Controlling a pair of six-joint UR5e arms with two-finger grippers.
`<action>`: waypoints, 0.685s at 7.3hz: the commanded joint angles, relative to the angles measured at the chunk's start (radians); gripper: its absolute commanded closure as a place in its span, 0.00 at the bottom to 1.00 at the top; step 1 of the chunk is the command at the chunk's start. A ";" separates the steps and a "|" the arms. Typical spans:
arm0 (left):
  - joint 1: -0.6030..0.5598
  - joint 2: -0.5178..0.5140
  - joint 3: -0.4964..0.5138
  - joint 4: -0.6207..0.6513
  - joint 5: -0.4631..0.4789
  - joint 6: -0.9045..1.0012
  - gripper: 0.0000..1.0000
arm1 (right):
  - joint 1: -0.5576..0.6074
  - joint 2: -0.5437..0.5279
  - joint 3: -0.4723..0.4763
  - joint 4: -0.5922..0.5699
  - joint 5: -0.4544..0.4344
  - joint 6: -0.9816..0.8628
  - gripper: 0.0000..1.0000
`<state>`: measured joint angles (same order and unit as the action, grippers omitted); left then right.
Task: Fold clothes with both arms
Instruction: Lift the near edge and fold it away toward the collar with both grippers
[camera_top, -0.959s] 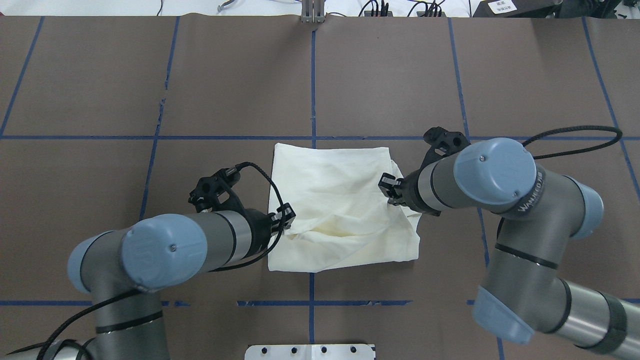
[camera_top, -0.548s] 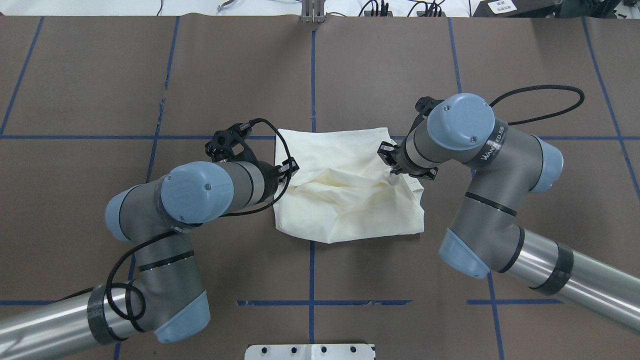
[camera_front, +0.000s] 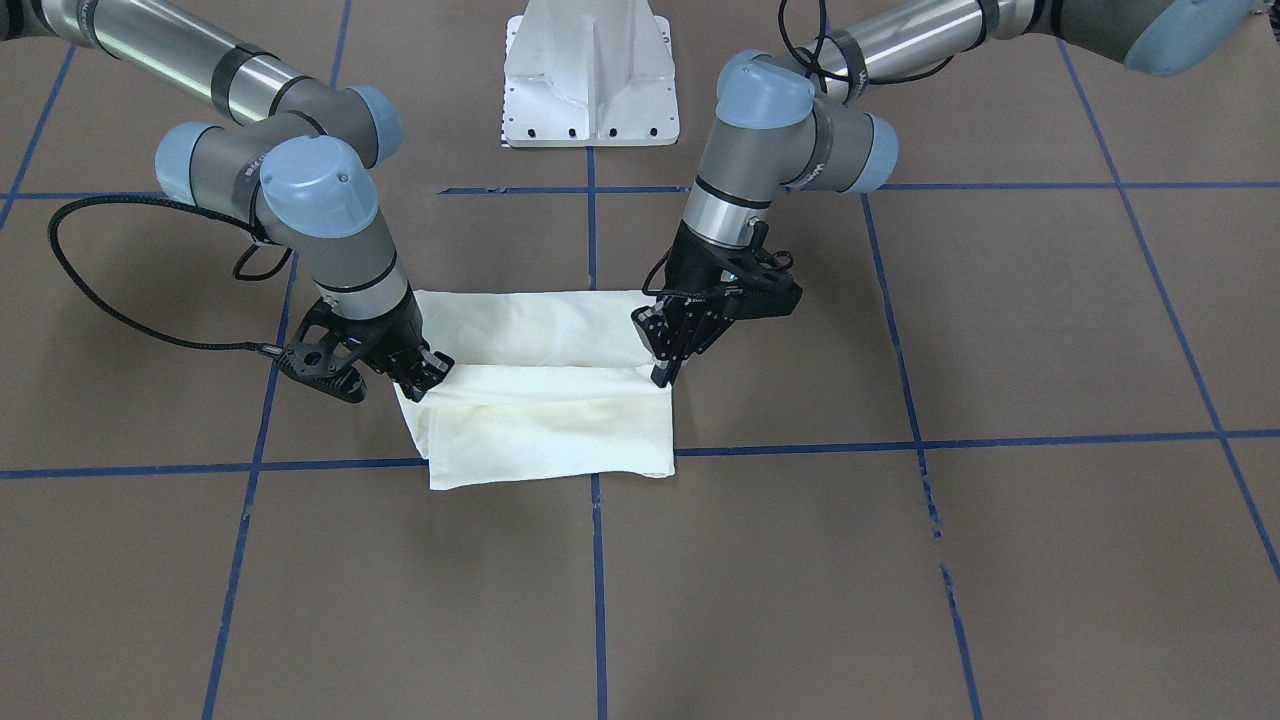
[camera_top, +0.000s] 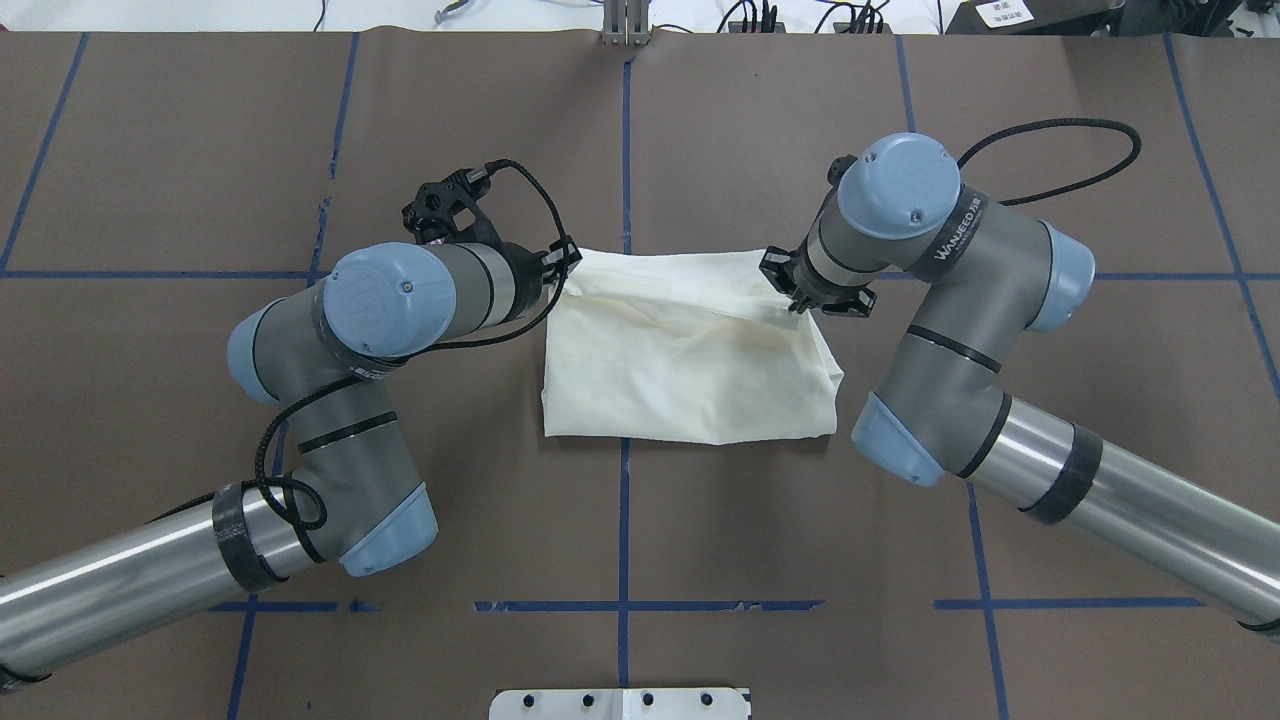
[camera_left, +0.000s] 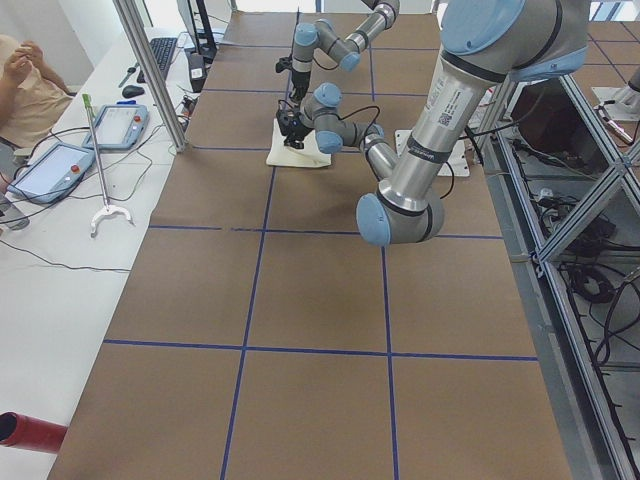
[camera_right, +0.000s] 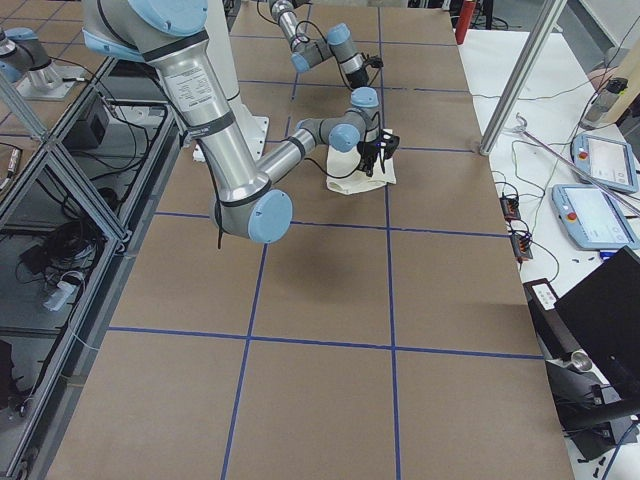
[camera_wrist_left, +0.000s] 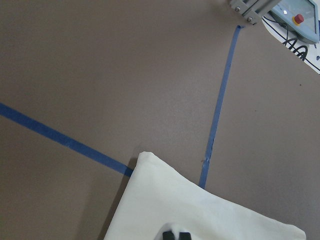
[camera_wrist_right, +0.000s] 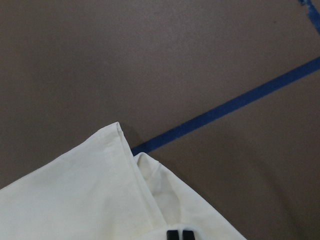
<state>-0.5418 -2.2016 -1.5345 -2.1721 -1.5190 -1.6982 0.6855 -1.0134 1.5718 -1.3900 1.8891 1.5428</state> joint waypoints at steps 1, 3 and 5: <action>-0.013 -0.010 0.080 -0.069 0.000 0.021 1.00 | 0.006 0.032 -0.047 0.000 0.007 -0.006 1.00; -0.029 -0.021 0.103 -0.083 -0.001 0.023 0.59 | 0.014 0.032 -0.049 0.000 0.005 -0.018 0.99; -0.081 -0.024 0.094 -0.168 -0.013 0.023 0.38 | 0.063 0.041 -0.035 0.006 0.043 -0.061 0.00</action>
<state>-0.5933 -2.2233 -1.4367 -2.2854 -1.5257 -1.6759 0.7174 -0.9782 1.5277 -1.3875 1.9043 1.5019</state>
